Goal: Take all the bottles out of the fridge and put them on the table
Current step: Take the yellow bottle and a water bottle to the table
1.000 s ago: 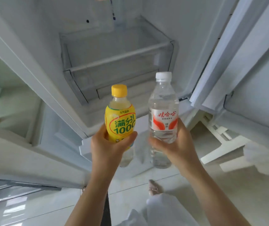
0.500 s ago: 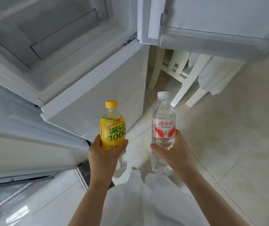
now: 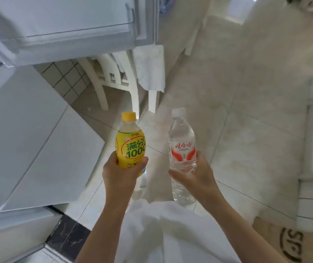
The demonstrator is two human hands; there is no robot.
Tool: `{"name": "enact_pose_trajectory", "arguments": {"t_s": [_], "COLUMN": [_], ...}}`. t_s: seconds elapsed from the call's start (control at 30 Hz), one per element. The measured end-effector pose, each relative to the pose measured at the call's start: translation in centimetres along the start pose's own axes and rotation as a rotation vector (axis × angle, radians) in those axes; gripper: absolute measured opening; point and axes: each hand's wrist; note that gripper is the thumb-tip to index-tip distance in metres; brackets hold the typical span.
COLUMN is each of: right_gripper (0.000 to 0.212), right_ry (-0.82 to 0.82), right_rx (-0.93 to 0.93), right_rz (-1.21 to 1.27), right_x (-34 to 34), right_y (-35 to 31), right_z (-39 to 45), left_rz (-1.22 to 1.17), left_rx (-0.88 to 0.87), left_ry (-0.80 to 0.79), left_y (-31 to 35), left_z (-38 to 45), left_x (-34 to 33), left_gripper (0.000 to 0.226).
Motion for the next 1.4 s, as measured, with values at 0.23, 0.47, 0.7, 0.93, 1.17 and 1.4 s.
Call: {"name": "enact_pose_trajectory", "arguments": {"t_s": [0.23, 0.47, 0.7, 0.93, 1.17, 1.4], "right_gripper": [0.061, 0.064, 0.065, 0.069, 0.069, 0.069], "right_ry": [0.153, 0.192, 0.236, 0.264, 0.253, 0.135], "right_rx": [-0.060, -0.125, -0.142, -0.117, -0.116, -0.055], "right_rz": [0.090, 0.145, 0.163, 0.164, 0.181, 0.117], "right_x": [10.6, 15.0, 17.9, 20.7, 22.8, 25.2], "right_y": [3.0, 3.4, 0.9, -5.0, -9.3, -13.3], "right_z": [3.5, 8.6, 18.7, 30.7, 40.2, 50.4], "left_rz": [0.086, 0.131, 0.133, 0.115, 0.117, 0.071], "left_rx": [-0.099, -0.121, -0.117, -0.134, -0.113, -0.062], "left_ry": [-0.147, -0.186, -0.223, -0.230, -0.221, -0.146], "left_y": [3.8, 7.1, 11.9, 19.0, 24.5, 29.8], "left_z": [-2.4, 0.3, 8.5, 19.0, 26.2, 32.7], "left_x": [-10.9, -17.0, -24.1, -30.4, -35.4, -40.4], "left_gripper": [0.036, 0.036, 0.035, 0.033, 0.037, 0.035]}}
Point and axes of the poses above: each hand's wrist, its own z-axis towards the middle knuckle, its own x-axis out of the back of the hand, y = z × x
